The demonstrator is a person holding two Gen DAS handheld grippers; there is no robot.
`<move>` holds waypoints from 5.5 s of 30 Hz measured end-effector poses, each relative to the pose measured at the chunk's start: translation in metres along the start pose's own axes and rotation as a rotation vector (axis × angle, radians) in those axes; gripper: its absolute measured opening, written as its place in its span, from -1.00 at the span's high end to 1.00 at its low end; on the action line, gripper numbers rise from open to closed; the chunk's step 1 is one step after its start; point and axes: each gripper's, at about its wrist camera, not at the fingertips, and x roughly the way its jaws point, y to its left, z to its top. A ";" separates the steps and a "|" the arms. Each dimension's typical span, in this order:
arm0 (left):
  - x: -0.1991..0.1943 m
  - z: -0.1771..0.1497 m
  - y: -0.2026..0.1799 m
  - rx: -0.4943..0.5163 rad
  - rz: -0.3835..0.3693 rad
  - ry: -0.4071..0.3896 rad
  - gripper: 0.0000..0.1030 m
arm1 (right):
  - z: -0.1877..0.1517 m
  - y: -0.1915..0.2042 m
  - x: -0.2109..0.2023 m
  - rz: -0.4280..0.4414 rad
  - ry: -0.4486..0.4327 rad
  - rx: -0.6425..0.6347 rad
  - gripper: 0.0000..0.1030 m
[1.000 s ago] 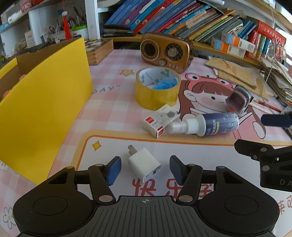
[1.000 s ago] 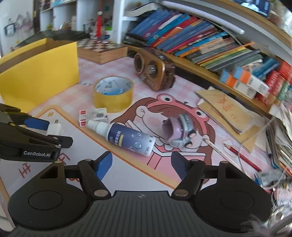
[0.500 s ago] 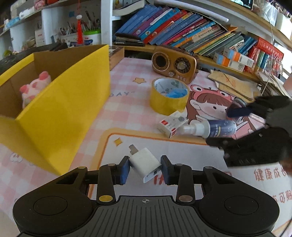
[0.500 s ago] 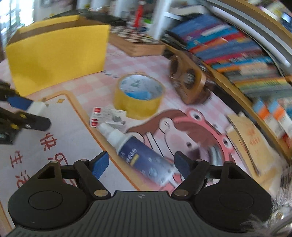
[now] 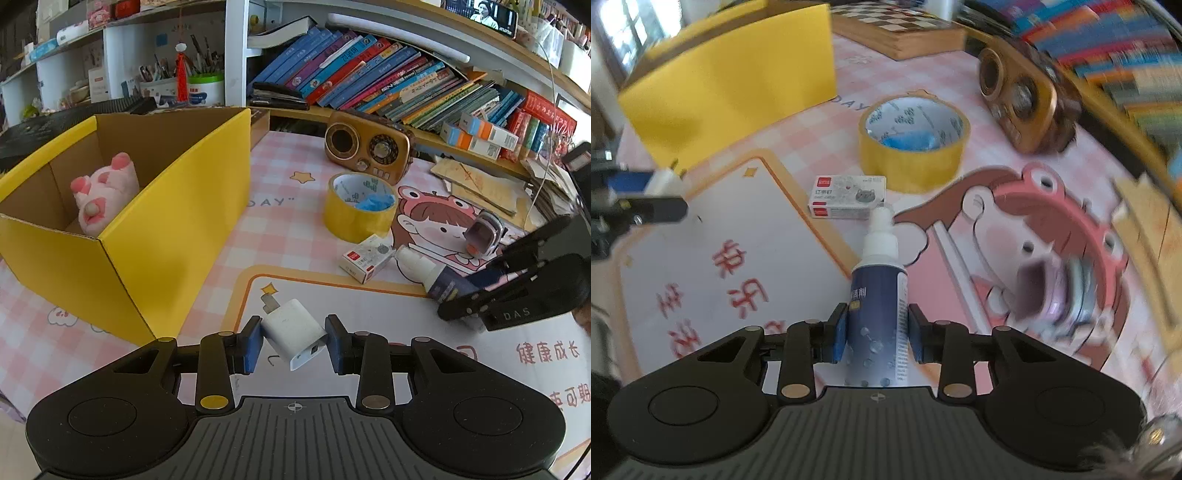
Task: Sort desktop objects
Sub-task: 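Close the left tool on the charger plug while the right tool grasps the spray bottle, then lift the plug with the left tool while the right tool carries the bottle toward the yellow box, then lower the plug into the yellow box and open the left tool while the right releases the bottle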
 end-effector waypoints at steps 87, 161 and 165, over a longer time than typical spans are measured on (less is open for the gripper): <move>-0.169 -0.117 0.180 -0.104 -0.232 -0.072 0.33 | -0.063 0.348 -0.082 -0.169 -0.247 0.475 0.42; -0.055 0.090 0.198 -0.035 -0.029 -0.288 0.33 | 0.199 0.209 -0.028 -0.064 -0.481 0.136 0.42; -0.030 0.100 0.200 -0.029 -0.015 -0.250 0.32 | 0.215 0.194 -0.004 -0.070 -0.416 0.097 0.42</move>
